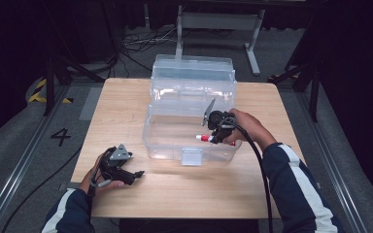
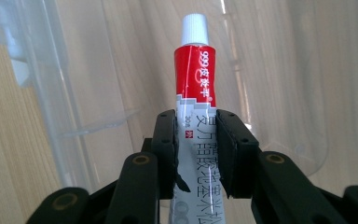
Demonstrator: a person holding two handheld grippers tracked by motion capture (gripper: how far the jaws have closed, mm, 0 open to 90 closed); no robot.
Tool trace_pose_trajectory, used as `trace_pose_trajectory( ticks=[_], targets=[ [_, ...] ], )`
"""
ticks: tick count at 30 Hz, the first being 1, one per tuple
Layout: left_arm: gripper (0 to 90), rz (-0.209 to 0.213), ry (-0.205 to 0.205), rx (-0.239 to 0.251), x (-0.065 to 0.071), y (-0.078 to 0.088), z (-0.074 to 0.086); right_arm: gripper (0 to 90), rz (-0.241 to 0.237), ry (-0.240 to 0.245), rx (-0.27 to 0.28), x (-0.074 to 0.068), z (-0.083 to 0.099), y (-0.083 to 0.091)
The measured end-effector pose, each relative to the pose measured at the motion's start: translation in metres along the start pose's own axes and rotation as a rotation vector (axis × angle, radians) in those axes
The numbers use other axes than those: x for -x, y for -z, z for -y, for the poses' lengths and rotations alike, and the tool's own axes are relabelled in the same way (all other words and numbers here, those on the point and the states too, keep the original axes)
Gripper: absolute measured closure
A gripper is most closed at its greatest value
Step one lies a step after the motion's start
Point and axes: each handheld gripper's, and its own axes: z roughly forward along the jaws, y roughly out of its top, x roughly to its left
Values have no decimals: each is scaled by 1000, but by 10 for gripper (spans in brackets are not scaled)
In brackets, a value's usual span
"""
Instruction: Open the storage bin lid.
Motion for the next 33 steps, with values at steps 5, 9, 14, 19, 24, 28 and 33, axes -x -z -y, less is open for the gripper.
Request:
trace_pose_trajectory(
  ticks=[5,9,14,19,24,28,33],
  targets=[
    [137,0,0,0,0,0,0,704,-8,8,-4,0,2,-5],
    [137,0,0,0,0,0,0,703,-23,9,4,3,5,-7],
    [137,0,0,0,0,0,0,703,-33,16,0,3,6,-9],
    [137,0,0,0,0,0,0,702,-41,11,-10,4,7,-13],
    [137,0,0,0,0,0,0,701,-47,16,-11,3,6,-15],
    [137,0,0,0,0,0,0,698,-47,16,-12,3,6,-15],
    [137,0,0,0,0,0,0,686,-41,8,-7,4,6,-14]
  ],
)
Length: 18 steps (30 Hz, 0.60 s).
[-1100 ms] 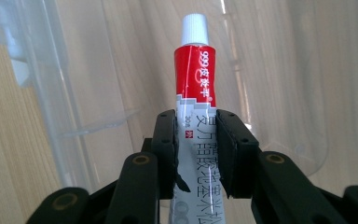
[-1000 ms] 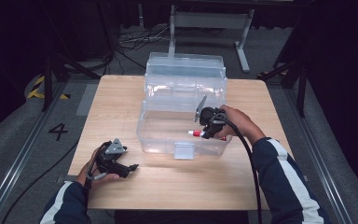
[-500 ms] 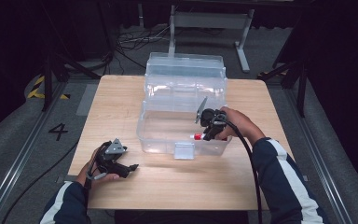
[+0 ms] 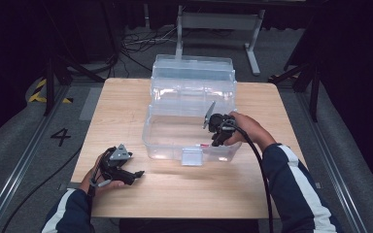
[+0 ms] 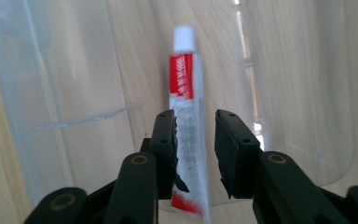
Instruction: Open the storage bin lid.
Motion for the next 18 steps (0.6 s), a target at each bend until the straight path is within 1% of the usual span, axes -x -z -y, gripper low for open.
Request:
trace_pose_trajectory(
  ticks=[3,11,16,17,18],
  targets=[
    [137,0,0,0,0,0,0,686,-1,1,-3,0,0,1],
    [137,0,0,0,0,0,0,682,0,-3,11,0,2,2],
    [137,0,1,0,0,0,0,679,-1,-12,21,-1,5,3],
    [137,-1,1,0,0,0,0,673,6,-14,32,-1,7,5],
    [138,-1,1,0,0,0,0,673,6,-14,32,-1,7,5]
  ],
)
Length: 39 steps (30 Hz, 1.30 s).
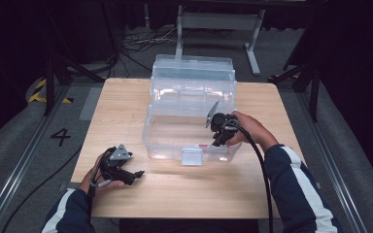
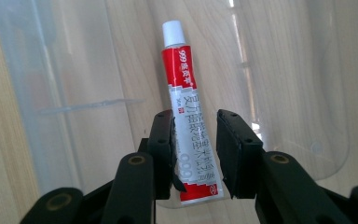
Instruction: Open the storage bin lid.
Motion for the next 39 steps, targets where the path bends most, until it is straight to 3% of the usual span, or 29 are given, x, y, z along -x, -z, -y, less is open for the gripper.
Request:
trace_pose_trajectory(
  ticks=[14,18,23,28,32,35,39],
  targets=[
    [137,-3,2,-1,0,0,0,639,35,-19,103,-7,17,21],
    [138,-16,16,-35,2,1,-4,624,60,-20,130,-10,20,26],
    [190,-21,21,-43,4,1,-8,609,81,-37,172,-12,27,32],
    [230,-26,0,4,10,8,-16,579,108,-2,271,-16,33,42],
    [230,-28,-5,29,13,15,-23,560,152,-9,336,-19,37,51],
    [243,-33,-45,39,21,25,-34,548,180,-11,381,-19,41,59],
    [255,-37,-67,65,27,34,-41,539,206,-24,433,-19,45,68]
  ],
)
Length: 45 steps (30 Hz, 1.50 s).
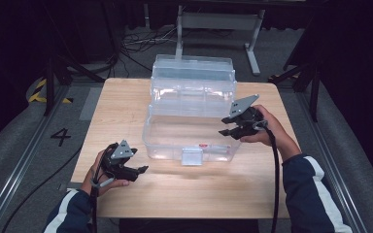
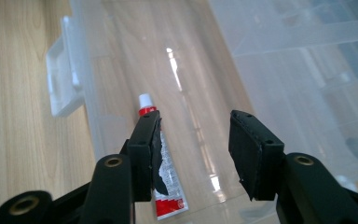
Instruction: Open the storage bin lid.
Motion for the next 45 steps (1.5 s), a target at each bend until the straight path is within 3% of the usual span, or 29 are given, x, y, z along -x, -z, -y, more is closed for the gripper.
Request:
trace_pose_trajectory(
  ticks=[12,25,37,45],
  targets=[
    [274,-3,-73,75,17,11,-38,517,100,-28,101,10,-3,25],
    [279,15,-132,61,24,-3,-62,506,184,-67,154,30,-14,41],
    [352,25,-152,32,16,-21,-70,498,230,-87,149,52,-25,35],
    [472,87,-160,-11,10,-36,-76,497,231,-90,102,68,-40,18]
  ],
)
